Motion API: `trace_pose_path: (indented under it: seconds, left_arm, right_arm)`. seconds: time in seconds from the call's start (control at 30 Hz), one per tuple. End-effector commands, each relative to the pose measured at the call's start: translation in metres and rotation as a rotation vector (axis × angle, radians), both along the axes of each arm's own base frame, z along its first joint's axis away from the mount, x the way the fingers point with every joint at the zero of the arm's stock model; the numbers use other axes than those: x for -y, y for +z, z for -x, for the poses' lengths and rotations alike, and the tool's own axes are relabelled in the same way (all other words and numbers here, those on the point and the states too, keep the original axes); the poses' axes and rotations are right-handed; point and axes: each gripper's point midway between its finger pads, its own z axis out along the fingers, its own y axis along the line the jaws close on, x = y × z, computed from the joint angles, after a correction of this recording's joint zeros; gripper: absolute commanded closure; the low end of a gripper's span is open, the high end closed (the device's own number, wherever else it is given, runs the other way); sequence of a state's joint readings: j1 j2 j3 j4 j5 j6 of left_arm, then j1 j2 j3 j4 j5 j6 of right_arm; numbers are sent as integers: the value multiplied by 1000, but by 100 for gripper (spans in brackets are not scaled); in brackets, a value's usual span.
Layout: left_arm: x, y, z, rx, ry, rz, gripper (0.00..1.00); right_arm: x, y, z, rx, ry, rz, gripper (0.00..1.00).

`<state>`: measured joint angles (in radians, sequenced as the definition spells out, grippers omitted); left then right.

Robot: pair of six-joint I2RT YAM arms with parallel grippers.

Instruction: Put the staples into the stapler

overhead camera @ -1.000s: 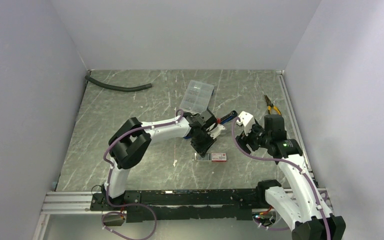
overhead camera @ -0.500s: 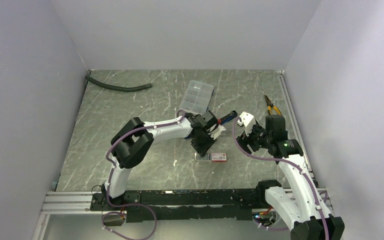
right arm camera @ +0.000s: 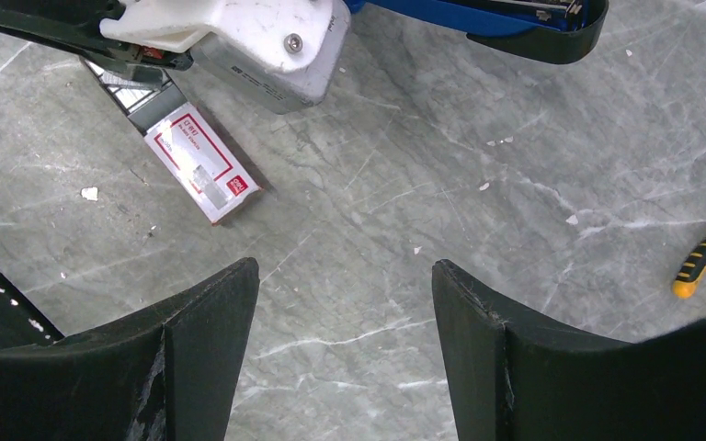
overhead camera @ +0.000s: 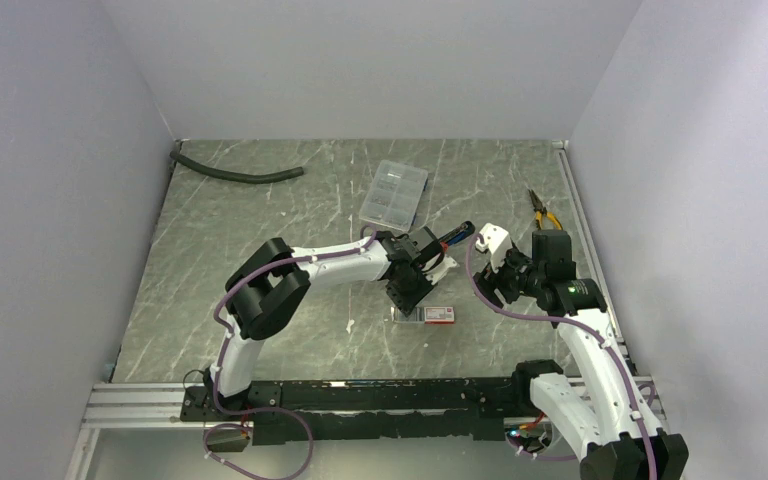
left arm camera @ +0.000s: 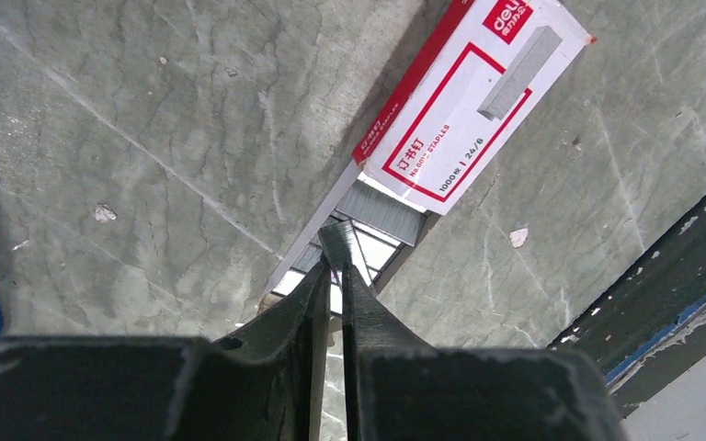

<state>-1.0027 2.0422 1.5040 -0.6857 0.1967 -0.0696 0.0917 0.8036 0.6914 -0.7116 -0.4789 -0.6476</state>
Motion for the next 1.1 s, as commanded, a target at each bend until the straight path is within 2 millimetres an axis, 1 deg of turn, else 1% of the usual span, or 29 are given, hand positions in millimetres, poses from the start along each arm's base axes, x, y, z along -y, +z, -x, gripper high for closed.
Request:
trace_pose_path:
  seconds: [0.0, 0.2, 0.3, 0.53, 0.67, 0.77, 0.87, 0.97, 1.07]
  left_arm:
    - [6, 4, -5, 18, 20, 2, 86]
    - [6, 7, -6, 23, 18, 4, 92]
    - [6, 9, -6, 26, 17, 10, 97]
    - [8, 20, -7, 44, 11, 31, 97]
    - [8, 33, -8, 66, -8, 58, 98]
    - [7, 45, -9, 94, -24, 86, 97]
    - [6, 56, -5, 101, -52, 121, 97]
    - [9, 67, 3, 79, -75, 177, 97]
    - [9, 76, 12, 22, -96, 234, 97]
  right_arm:
    - [-3, 6, 0, 17, 21, -14, 28]
    - [-2, 5, 0, 13, 19, -15, 28]
    - [-2, 5, 0, 12, 18, -14, 28]
    - [-2, 7, -1, 18, 14, -17, 28]
    - [-3, 12, -3, 34, 6, -27, 28]
    - [-7, 23, -4, 46, 3, -62, 27]
    - [-18, 41, -6, 56, 16, -130, 27]
    - [-31, 62, -7, 99, 71, -197, 27]
    - [-41, 80, -4, 155, 158, -225, 27]
